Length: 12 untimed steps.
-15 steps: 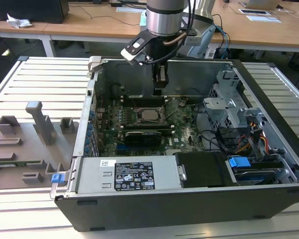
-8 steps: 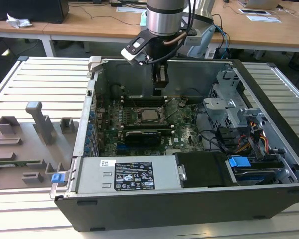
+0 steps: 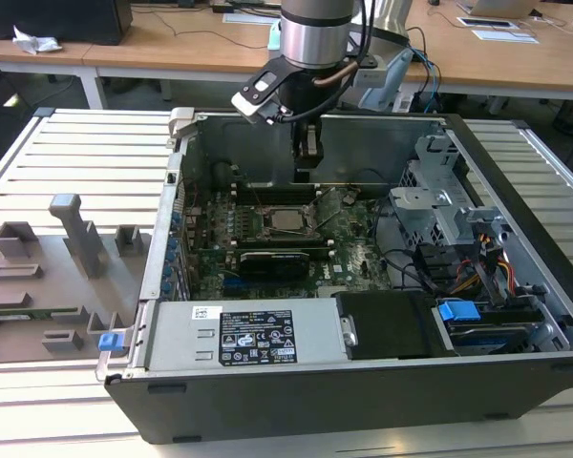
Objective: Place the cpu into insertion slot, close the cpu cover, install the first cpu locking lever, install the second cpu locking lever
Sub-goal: 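Close the cpu cover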
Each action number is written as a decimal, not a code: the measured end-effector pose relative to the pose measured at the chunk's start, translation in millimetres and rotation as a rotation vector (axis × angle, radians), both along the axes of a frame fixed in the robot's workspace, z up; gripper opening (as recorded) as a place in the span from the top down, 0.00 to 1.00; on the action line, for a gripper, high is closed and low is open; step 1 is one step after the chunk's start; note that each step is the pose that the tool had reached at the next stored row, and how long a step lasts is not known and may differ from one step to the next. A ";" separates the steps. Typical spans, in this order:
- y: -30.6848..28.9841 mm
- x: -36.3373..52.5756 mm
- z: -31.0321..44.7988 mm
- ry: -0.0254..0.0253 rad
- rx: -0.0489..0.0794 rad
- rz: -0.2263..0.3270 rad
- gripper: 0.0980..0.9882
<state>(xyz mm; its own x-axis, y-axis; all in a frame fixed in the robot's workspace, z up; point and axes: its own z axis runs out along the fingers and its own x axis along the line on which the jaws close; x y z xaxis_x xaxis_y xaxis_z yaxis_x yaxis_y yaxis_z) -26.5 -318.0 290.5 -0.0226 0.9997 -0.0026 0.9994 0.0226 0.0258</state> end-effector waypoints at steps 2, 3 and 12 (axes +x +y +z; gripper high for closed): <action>0.1 2.8 0.1 0.0001 -0.002 0.000 0.99; 0.1 5.8 0.0 0.0001 -0.004 0.000 0.99; 0.1 36.1 0.0 0.0062 -0.023 0.000 0.99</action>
